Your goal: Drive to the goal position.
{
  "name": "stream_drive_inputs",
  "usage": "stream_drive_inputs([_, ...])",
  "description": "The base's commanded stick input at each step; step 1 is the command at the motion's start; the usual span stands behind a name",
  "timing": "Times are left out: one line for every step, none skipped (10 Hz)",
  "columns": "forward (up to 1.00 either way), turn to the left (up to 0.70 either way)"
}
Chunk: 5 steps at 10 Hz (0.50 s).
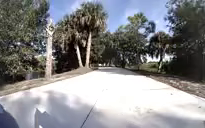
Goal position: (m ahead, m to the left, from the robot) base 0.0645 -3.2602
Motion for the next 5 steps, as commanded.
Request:
stream_drive_inputs([0.07, 0.0])
stream_drive_inputs([0.0, 0.0])
stream_drive_inputs([0.0, 0.0])
stream_drive_inputs([0.0, -0.41])
stream_drive_inputs([0.0, -0.45])
